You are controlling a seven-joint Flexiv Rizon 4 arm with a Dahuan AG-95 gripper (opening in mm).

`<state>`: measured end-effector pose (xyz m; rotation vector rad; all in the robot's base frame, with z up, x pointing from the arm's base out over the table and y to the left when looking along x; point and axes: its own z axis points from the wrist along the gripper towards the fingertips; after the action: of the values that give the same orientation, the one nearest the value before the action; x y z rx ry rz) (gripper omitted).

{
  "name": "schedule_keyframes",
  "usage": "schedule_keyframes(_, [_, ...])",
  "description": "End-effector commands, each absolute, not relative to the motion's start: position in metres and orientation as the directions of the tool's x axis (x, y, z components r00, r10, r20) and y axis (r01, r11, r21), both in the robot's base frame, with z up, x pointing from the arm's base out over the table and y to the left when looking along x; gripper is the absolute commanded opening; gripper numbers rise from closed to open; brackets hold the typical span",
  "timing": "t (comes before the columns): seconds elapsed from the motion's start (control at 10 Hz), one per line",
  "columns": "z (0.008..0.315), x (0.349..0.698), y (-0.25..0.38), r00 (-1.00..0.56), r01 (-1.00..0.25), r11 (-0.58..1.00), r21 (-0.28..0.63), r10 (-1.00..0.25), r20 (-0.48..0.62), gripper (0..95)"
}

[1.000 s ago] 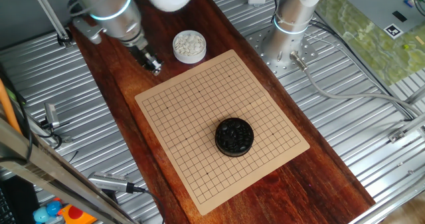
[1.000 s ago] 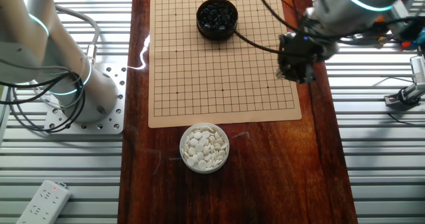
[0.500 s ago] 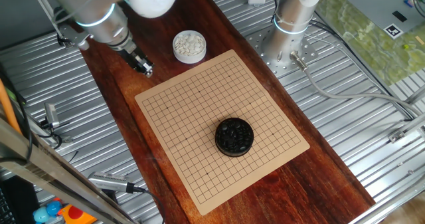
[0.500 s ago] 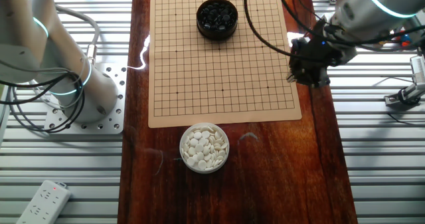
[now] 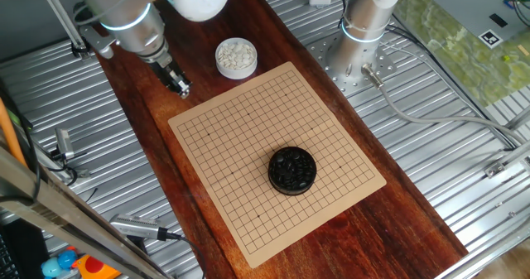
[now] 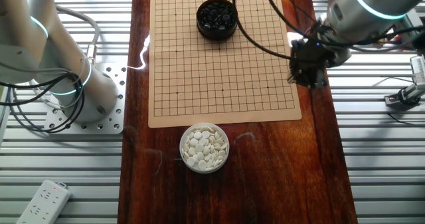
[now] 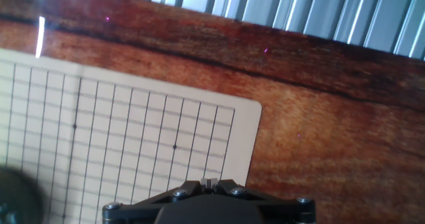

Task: Play the first move as black on the 3-4 point in the upper right corner of the Go board

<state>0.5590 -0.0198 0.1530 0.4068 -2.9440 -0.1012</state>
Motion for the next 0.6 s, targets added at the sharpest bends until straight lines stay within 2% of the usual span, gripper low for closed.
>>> schedule_keyframes(0.1, [0.148,0.565,-0.018,-0.955,-0.239,0.965,0.106,-0.254,0.153,0.0])
schedule_keyframes(0.6, [0.133,0.57,-0.009,-0.96,-0.227,0.969,0.098,-0.239,0.146,0.0])
